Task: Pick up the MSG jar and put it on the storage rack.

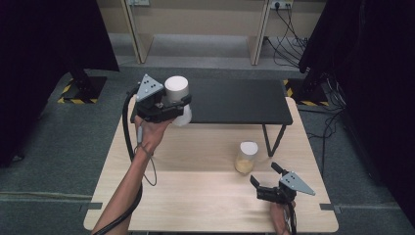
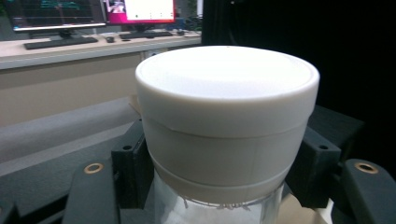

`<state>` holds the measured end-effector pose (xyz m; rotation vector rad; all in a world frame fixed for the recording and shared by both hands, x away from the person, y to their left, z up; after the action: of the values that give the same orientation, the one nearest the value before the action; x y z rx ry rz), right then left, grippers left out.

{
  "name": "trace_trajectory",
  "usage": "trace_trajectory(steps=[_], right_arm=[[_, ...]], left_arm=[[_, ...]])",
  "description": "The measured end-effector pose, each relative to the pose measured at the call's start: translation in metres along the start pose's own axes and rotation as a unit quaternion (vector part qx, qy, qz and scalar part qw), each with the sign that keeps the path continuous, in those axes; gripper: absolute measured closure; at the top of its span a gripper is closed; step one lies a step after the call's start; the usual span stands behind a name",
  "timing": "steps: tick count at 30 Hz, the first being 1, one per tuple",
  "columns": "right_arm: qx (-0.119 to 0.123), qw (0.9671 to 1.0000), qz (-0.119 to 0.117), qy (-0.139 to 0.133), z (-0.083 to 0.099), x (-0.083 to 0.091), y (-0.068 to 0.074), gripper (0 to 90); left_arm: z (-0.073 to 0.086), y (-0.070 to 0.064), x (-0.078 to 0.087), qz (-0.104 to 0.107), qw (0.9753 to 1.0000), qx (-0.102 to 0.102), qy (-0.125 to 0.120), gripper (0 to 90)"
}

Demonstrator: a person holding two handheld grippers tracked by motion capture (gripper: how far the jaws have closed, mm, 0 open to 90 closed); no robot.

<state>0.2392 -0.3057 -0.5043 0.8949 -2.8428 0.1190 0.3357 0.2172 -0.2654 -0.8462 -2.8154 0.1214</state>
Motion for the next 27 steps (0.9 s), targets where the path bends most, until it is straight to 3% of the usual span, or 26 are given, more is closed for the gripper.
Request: trace_trajectory(steps=[11,17,22,27], right_arm=[[-0.008,1.0000,-0.003,-0.001,0.001,0.000,-0.002,0.4],[-0.009,0.9999,-0.004,-0.002,0.001,0.001,-0.002,0.4],[-0.011,0.9999,-0.004,-0.003,0.001,0.001,-0.003,0.4],[-0.011,0.9999,-0.006,-0.003,0.001,0.001,-0.003,0.4]], left_arm=[[-0.001,0.008,-0.027,-0.063,0.9979,0.013,-0.010,34.5],[-0.007,0.005,-0.040,-0.085,0.9964,0.004,-0.004,34.5],[-0.006,0.006,-0.048,-0.092,0.9955,0.019,-0.005,34.5],[-0.003,0.005,-0.054,-0.107,0.9941,0.014,0.002,34.5]])
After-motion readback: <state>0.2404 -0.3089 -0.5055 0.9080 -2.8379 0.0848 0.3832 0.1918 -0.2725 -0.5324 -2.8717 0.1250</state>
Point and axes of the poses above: each handheld gripper's, and its own axes: x roughly backward along the jaws, z roughly out of its underside, y roughly to its left, the point moved 3 cm from there along -x, roughly forward along the jaws, and after that the axes turned 6 degrees about x, right-handed, at the moved point
